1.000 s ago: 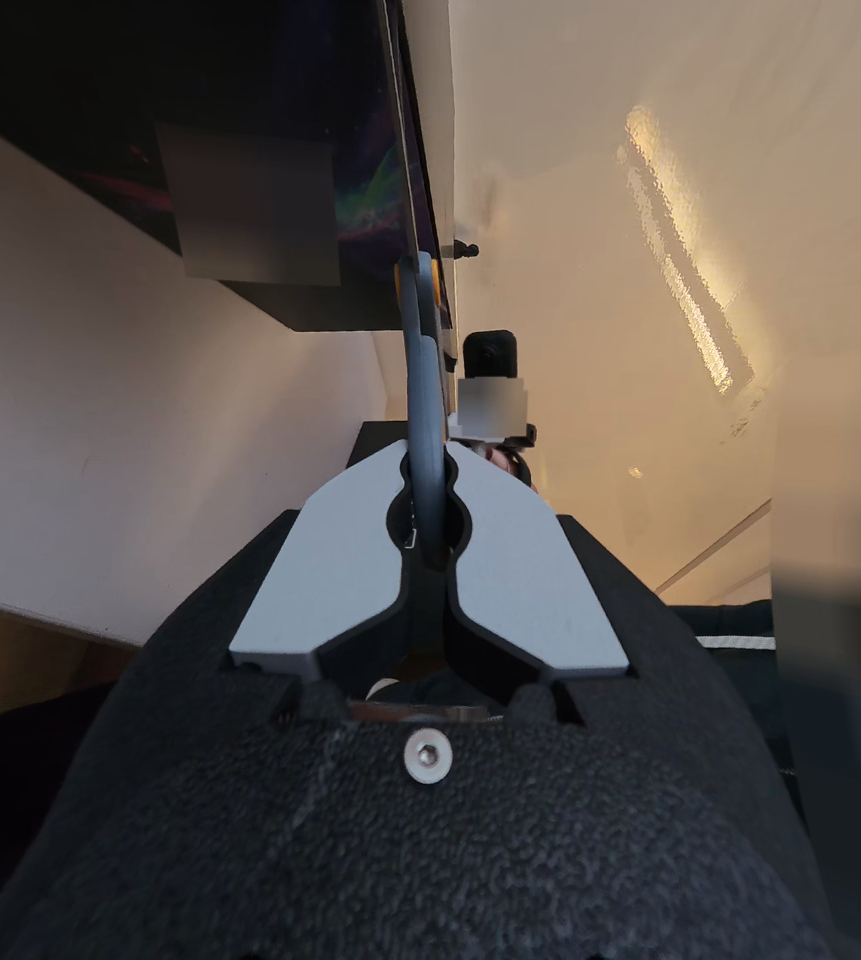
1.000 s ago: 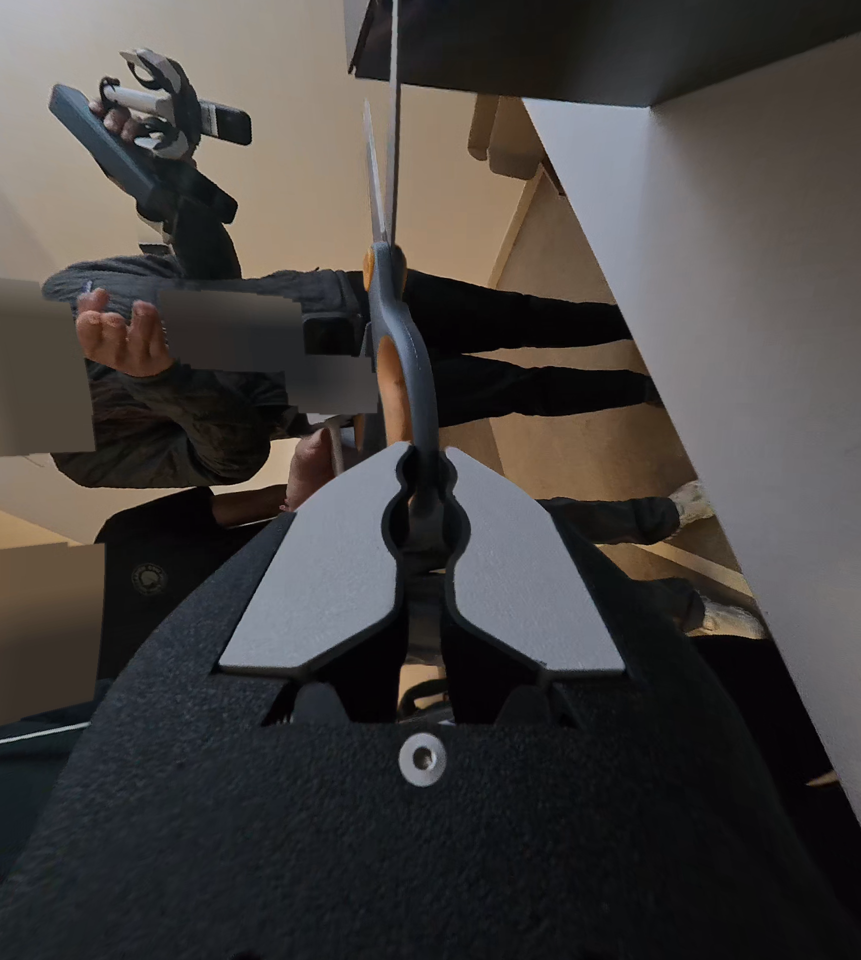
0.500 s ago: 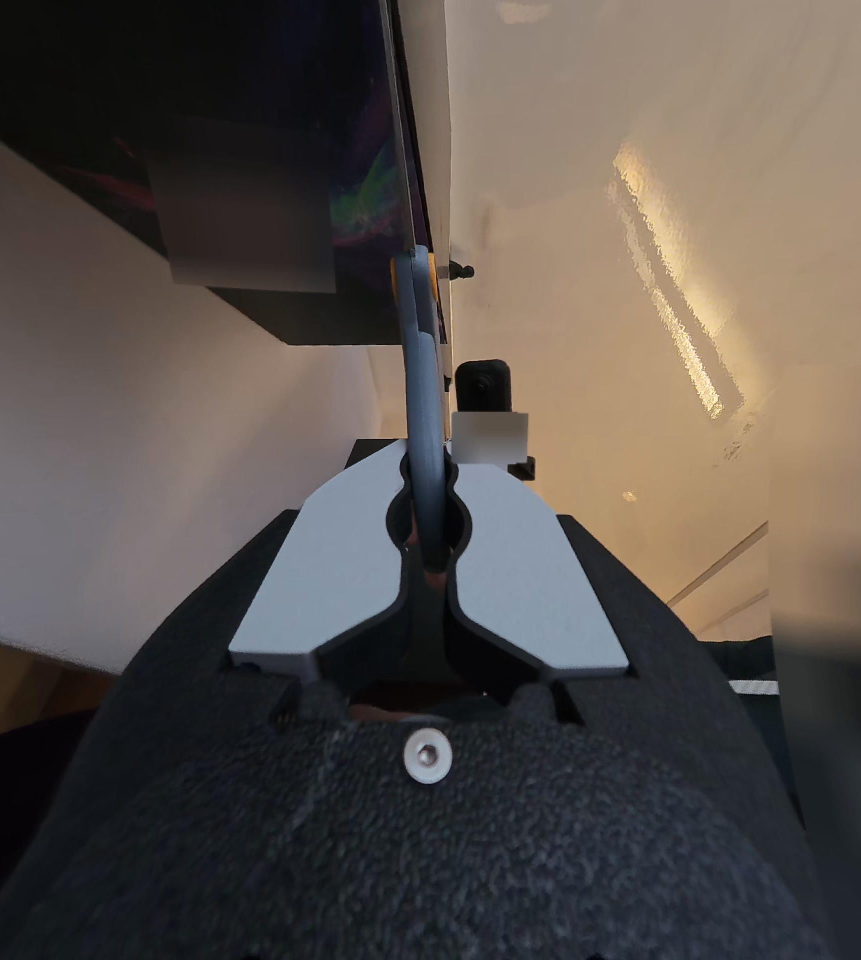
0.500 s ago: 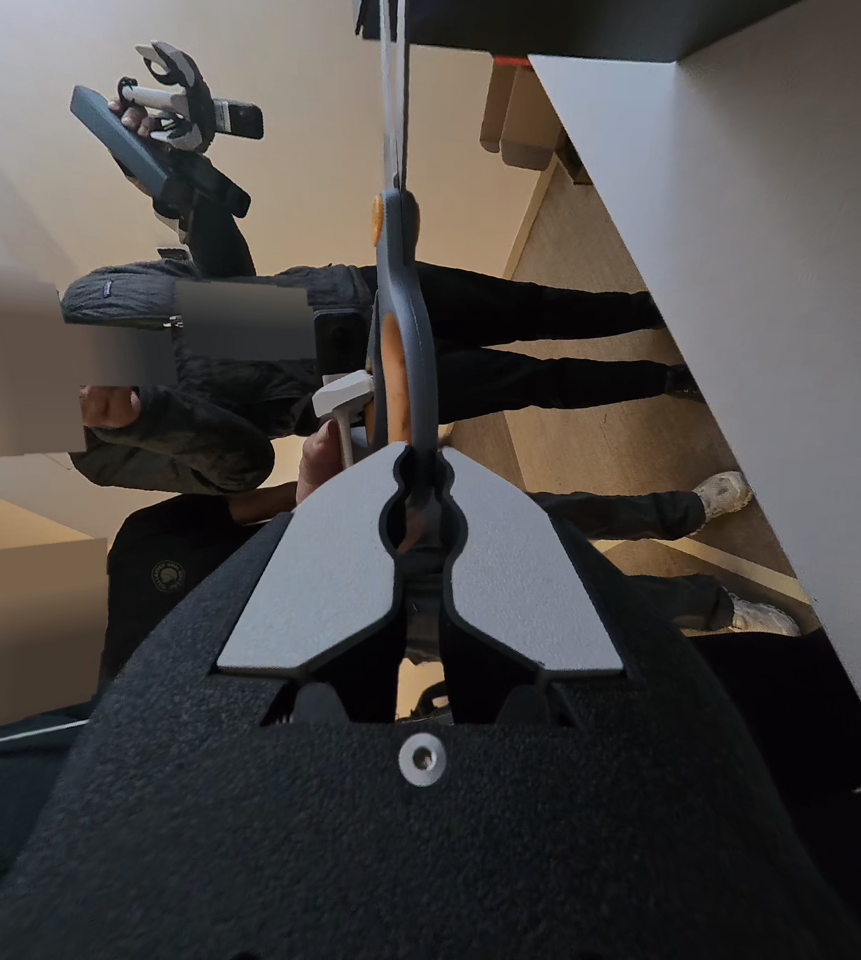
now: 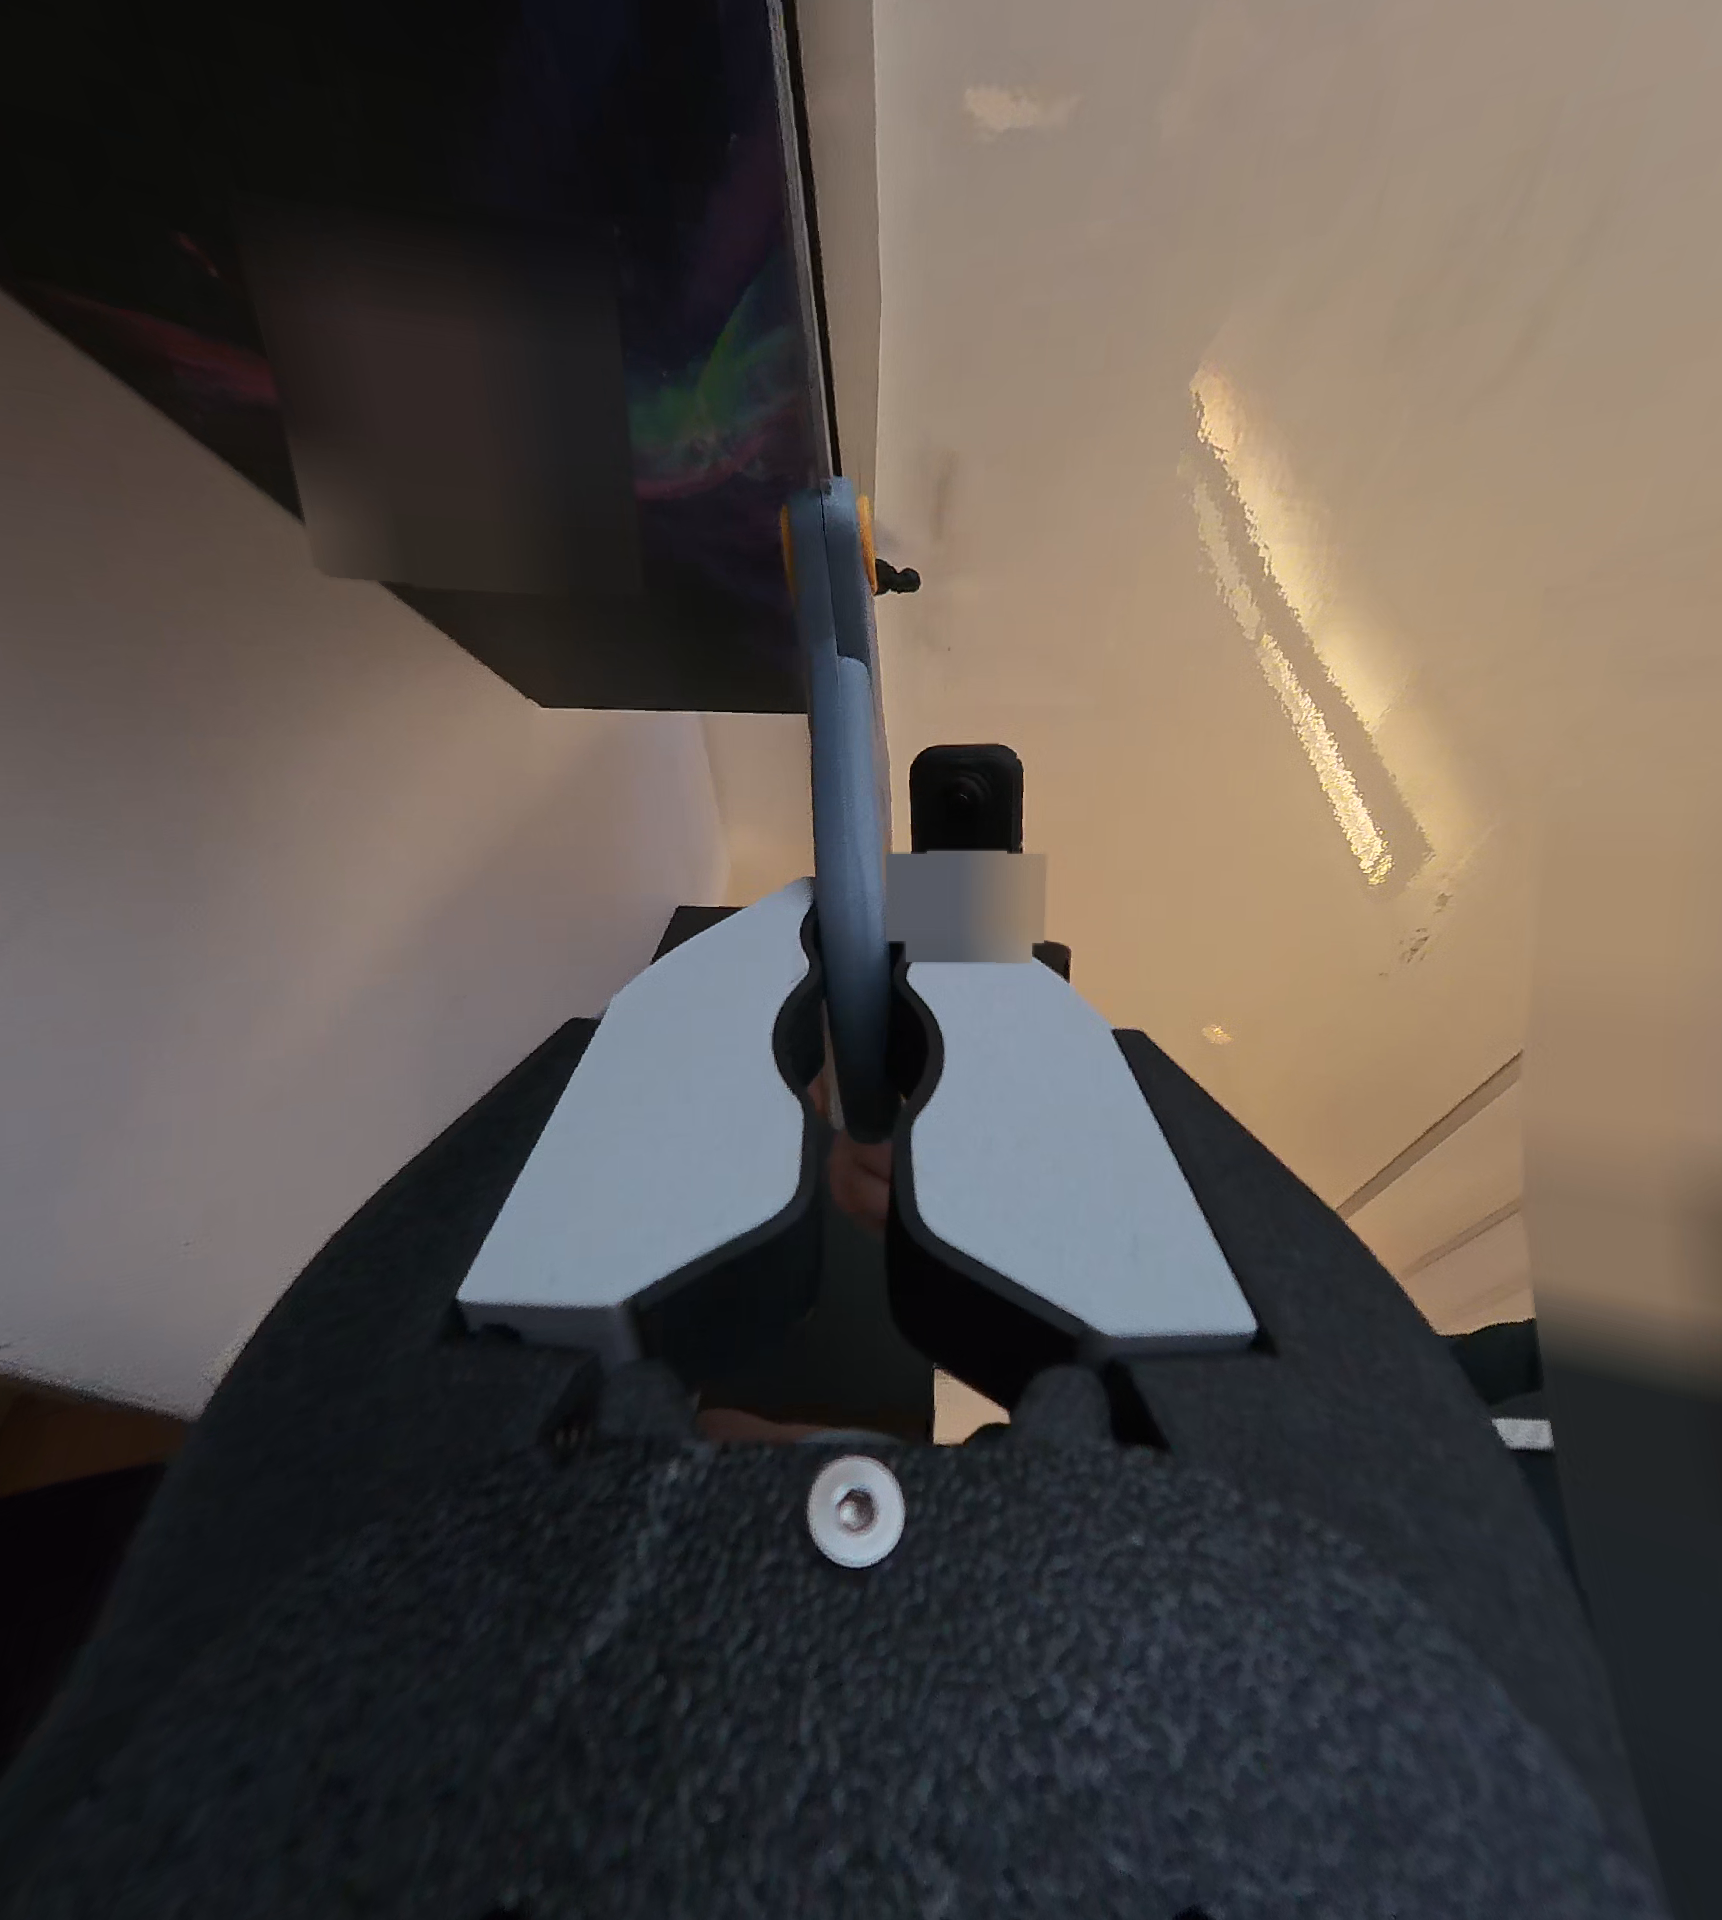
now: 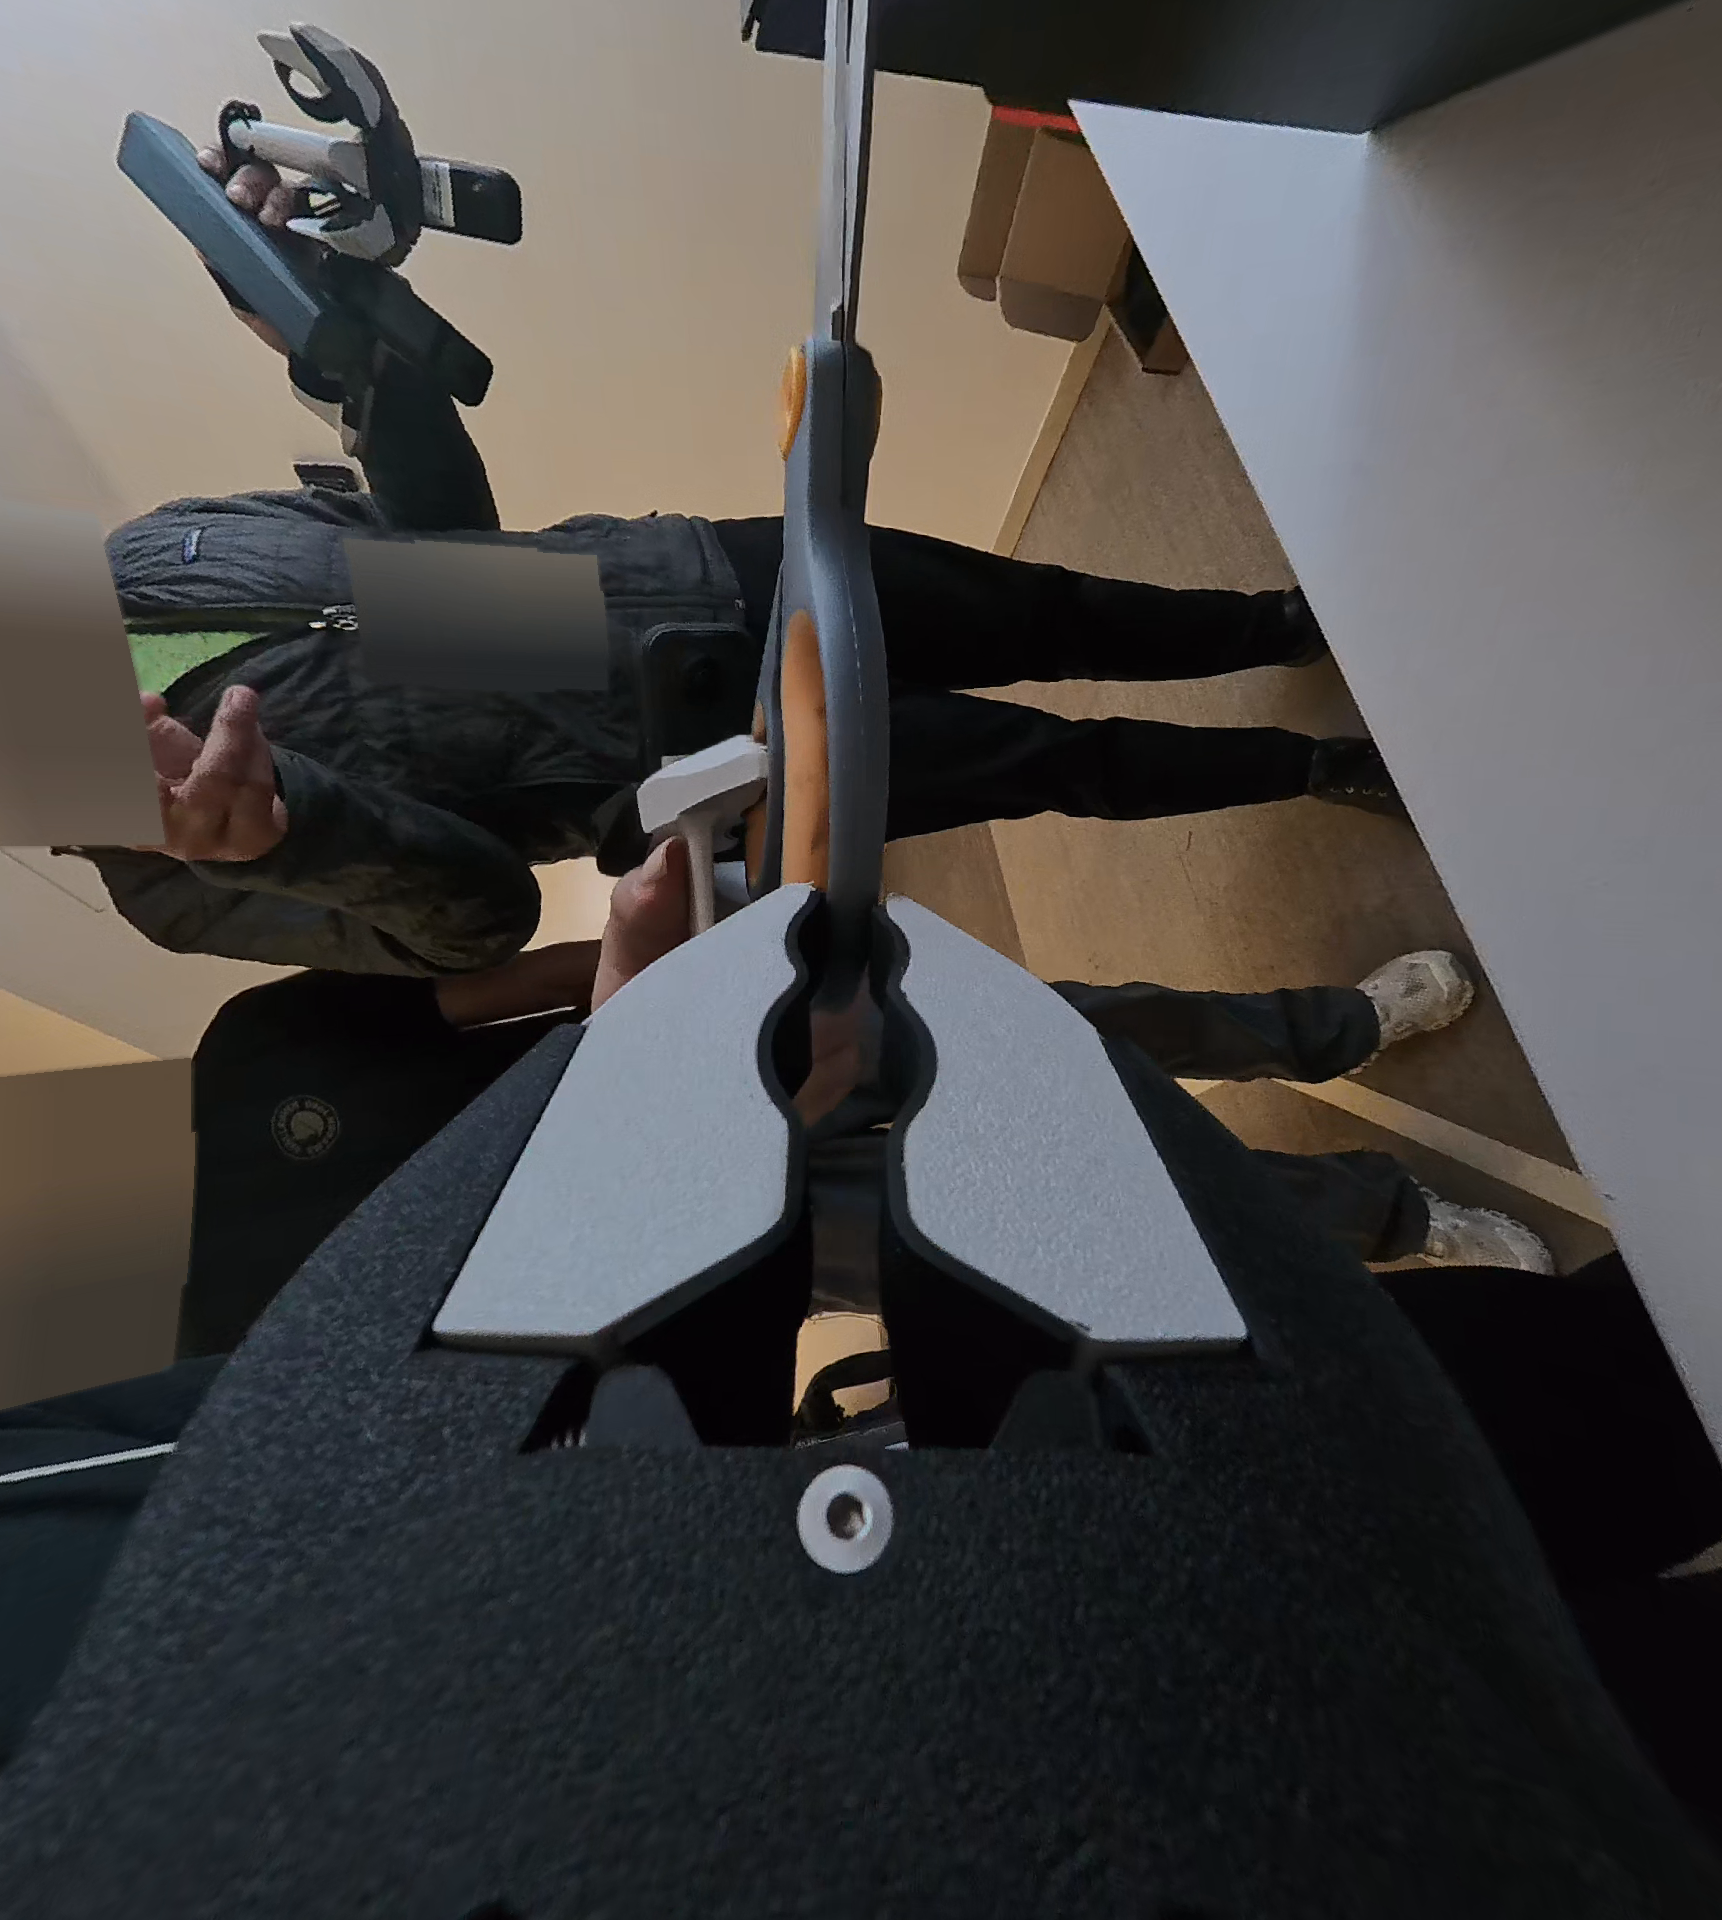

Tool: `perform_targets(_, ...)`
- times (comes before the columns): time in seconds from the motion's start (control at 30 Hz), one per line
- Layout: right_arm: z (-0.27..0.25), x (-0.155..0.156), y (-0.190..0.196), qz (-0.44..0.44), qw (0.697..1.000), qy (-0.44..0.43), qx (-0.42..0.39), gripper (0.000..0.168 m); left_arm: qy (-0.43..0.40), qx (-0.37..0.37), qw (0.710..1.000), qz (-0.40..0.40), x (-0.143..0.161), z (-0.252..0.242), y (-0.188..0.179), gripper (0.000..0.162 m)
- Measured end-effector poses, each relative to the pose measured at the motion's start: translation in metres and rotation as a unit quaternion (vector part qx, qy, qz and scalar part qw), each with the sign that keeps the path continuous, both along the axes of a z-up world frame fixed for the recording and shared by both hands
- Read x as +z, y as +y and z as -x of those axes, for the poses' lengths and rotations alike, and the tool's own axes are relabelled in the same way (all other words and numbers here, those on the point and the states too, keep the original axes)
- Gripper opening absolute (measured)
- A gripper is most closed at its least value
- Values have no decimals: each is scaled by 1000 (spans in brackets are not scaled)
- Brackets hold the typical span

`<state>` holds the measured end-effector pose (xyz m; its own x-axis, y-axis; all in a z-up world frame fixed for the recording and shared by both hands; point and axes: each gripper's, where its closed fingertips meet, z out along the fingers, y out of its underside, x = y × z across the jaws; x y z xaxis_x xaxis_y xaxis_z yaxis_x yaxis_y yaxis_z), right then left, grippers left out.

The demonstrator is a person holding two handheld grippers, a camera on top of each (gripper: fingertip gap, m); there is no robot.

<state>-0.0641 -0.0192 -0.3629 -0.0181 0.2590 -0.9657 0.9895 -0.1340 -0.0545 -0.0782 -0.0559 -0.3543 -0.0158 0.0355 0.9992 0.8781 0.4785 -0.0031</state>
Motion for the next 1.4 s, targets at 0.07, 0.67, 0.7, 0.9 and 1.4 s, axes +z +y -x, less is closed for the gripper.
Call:
perform_targets(0.07, 1, -1, 3, -4, 1000, 3, 2, 8, 1, -2, 1000, 1, -1, -1, 3, 5)
perform_targets(0.67, 25, 2, 27, -14, 999, 29, -7, 7, 4, 0, 1000, 3, -1, 2, 8, 6)
perform_targets(0.7, 25, 1, 26, -18, 999, 32, 1, 7, 5, 0, 1000, 4, -1, 2, 8, 6)
perform_targets(0.9, 23, 3, 23, -23, 999, 39, 13, 7, 8, 0, 1000, 5, 3, 3, 3, 6)
perform_targets(1.4, 41, 4, 46, -31, 998, 53, -7, 6, 10, 6, 1000, -3, 2, 3, 25, 6)
